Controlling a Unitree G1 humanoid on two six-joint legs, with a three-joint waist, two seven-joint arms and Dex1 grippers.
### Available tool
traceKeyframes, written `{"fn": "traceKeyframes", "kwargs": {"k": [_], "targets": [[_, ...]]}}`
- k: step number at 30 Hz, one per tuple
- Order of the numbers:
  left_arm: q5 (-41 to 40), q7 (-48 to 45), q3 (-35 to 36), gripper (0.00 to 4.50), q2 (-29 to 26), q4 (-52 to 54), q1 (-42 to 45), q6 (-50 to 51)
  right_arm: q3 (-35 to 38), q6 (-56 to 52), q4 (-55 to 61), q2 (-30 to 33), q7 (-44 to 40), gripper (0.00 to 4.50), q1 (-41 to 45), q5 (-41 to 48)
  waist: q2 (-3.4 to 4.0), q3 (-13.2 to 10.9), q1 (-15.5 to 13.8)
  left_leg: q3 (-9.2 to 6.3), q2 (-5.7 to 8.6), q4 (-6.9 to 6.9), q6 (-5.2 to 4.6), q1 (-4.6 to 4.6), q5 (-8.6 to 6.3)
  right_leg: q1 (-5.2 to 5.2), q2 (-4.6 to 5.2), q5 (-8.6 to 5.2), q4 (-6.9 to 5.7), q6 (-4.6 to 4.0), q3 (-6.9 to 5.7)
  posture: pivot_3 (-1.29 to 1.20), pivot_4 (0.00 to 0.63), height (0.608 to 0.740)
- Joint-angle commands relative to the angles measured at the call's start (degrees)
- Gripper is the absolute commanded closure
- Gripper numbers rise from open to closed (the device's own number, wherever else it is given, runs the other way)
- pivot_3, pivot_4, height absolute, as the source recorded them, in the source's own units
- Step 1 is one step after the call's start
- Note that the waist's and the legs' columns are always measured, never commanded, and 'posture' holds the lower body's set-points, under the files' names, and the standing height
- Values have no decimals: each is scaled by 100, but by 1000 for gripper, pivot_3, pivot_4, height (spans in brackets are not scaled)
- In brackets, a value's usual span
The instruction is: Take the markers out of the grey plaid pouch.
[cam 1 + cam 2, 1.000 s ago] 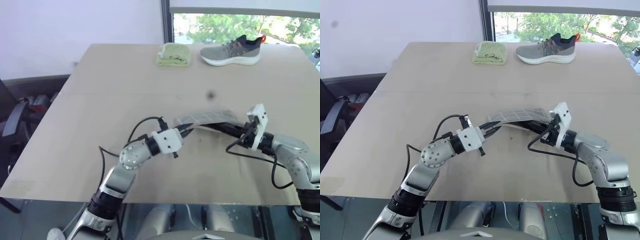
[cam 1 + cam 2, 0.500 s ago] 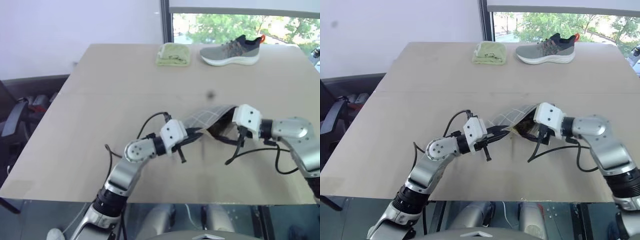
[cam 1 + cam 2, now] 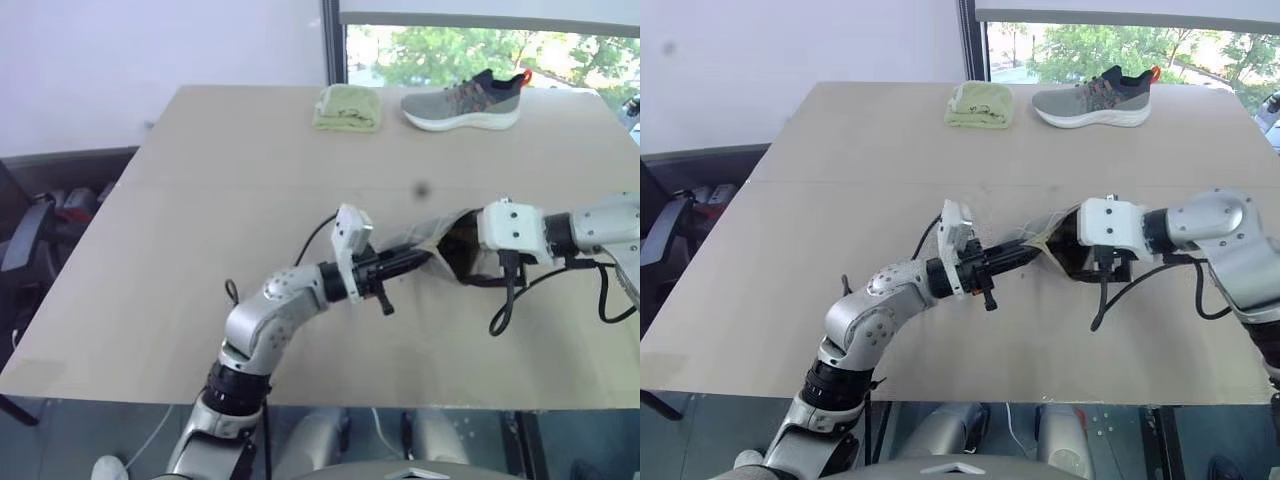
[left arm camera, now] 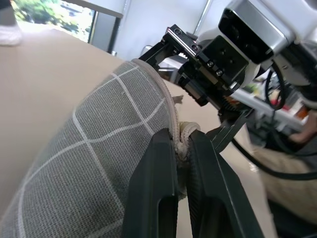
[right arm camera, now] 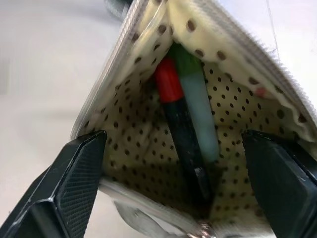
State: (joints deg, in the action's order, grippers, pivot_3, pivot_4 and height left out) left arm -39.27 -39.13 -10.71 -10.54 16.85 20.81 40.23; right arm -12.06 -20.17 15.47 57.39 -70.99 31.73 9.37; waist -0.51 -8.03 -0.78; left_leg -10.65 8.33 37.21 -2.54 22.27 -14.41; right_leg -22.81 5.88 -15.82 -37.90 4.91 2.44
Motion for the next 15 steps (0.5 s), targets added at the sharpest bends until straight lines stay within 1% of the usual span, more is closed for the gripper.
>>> {"fn": "traceKeyframes", "kwargs": {"k": [1,7,8,9,10,13,15], "targets": [[-504,66,321,4500,105,411,127,144,-259,128,26,-101,-56,20,46,-271,-2,-1,1,0,0,1,0,1,0,-1,0,0,0,0,0,0,150,740],[-529,210,310,4500,156,437,81,213,-571,901,-683,-615,422,20,90,-997,-6,-3,-1,1,1,9,1,2,0,0,1,0,-3,0,0,0,150,740],[-547,252,311,4500,180,452,64,222,-621,1135,-817,-632,432,575,73,-1113,-6,-3,-2,1,1,9,1,2,1,0,1,0,-3,0,0,0,150,740],[-563,285,312,4500,195,471,48,230,-654,1308,-909,-643,433,869,56,-1193,-6,-3,-3,1,1,10,1,2,1,1,1,1,-4,0,0,0,150,740],[-566,309,308,4500,208,489,35,238,-679,1493,-1018,-645,472,1341,35,-1293,-6,-3,-4,1,2,11,1,2,1,1,1,1,-3,1,0,0,150,740],[-613,362,317,4500,205,527,10,279,-729,1806,-1234,-640,509,1341,18,-1527,-6,-4,-3,1,2,11,1,2,1,1,1,1,-2,1,0,0,150,740],[-650,390,334,4500,198,537,8,314,-745,1896,-1314,-656,492,1812,0,-1570,-6,-3,0,1,2,11,1,2,1,0,0,1,-2,1,0,0,150,740]]}}
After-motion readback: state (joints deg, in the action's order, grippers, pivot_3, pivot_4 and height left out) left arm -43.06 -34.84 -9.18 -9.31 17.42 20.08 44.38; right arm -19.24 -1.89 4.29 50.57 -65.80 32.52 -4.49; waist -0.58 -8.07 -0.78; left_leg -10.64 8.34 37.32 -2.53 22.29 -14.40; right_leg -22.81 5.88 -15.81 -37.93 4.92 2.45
